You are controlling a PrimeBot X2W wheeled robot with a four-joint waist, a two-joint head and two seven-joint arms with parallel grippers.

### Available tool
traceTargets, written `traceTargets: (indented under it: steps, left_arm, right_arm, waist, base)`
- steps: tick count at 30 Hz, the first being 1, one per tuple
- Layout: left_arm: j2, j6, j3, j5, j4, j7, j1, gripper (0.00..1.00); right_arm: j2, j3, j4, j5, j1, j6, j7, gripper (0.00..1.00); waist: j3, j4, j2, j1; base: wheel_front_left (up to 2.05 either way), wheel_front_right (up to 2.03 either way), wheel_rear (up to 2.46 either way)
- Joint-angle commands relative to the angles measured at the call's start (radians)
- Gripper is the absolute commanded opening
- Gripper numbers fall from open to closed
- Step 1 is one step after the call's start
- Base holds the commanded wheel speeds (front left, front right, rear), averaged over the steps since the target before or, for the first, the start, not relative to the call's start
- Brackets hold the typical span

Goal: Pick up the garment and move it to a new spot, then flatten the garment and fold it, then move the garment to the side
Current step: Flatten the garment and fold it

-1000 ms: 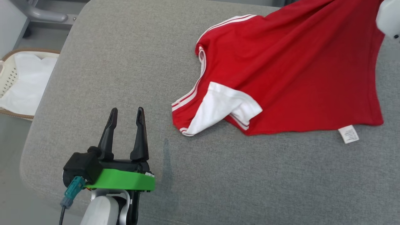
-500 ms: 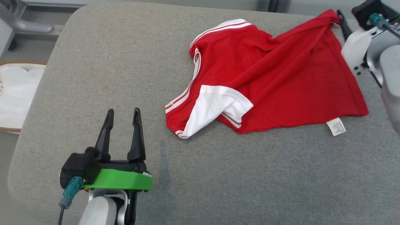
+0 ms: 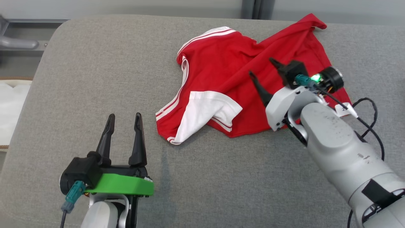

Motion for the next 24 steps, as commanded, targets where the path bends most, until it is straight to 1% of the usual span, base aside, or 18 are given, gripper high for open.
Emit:
traceTargets:
  steps: [1, 4, 8, 15, 18, 19, 20, 22, 24]
  left_arm:
    - [0.002, -0.005, 0.0, 0.003, 0.001, 0.0, -0.008, 1.0]
    - [0.002, -0.002, -0.005, -0.007, 0.001, 0.0, -0.014, 1.0]
    - [0.002, 0.007, -0.01, -0.016, -0.002, 0.0, -0.02, 1.0]
    - [0.002, 0.013, -0.011, -0.024, -0.004, 0.0, -0.02, 1.0]
    - [0.002, 0.014, -0.013, -0.027, -0.005, 0.0, -0.021, 1.0]
    - [0.002, 0.015, -0.013, -0.027, -0.005, 0.0, -0.023, 1.0]
    - [0.002, 0.016, -0.014, -0.027, -0.005, 0.0, -0.024, 1.0]
    - [0.002, 0.017, -0.015, -0.026, -0.005, 0.0, -0.024, 1.0]
    - [0.002, 0.017, -0.013, -0.023, -0.003, 0.0, -0.024, 1.0]
  right_arm:
    - [0.002, 0.032, -0.017, 0.041, 0.023, -0.002, 0.0, 1.0]
    - [-0.006, 0.115, -0.059, 0.133, 0.045, -0.002, 0.026, 1.0]
    - [-0.043, 0.23, -0.116, 0.245, 0.062, -0.002, 0.061, 1.0]
    - [-0.1, 0.378, -0.192, 0.403, 0.069, -0.002, 0.117, 1.0]
    - [-0.117, 0.429, -0.212, 0.453, 0.057, -0.002, 0.122, 1.0]
    - [-0.119, 0.444, -0.218, 0.464, 0.05, -0.002, 0.117, 0.98]
    - [-0.122, 0.461, -0.226, 0.477, 0.041, -0.002, 0.107, 0.36]
    - [-0.125, 0.498, -0.241, 0.491, 0.032, -0.002, 0.097, 0.0]
    - [-0.132, 0.543, -0.26, 0.5, 0.024, -0.002, 0.08, 0.0]
  waist:
    - [0.016, 0.02, 0.0, 0.0]
    - [0.025, 0.041, 0.0, 0.0]
    - [0.035, 0.066, 0.0, 0.0]
    - [0.041, 0.082, 0.0, 0.0]
    - [0.044, 0.081, 0.0, 0.0]
    - [0.045, 0.08, 0.0, 0.0]
    - [0.046, 0.079, 0.0, 0.0]
    - [0.047, 0.076, 0.0, 0.0]
    - [0.045, 0.072, 0.0, 0.0]
  base:
    - [0.0, 0.0, 0.0]
    - [0.0, 0.0, 0.0]
    - [0.0, 0.0, 0.0]
    - [0.0, 0.0, 0.0]
    - [0.0, 0.0, 0.0]
    - [0.0, 0.0, 0.0]
    - [0.0, 0.0, 0.0]
    - [0.0, 0.0, 0.0]
    - [0.0, 0.0, 0.0]
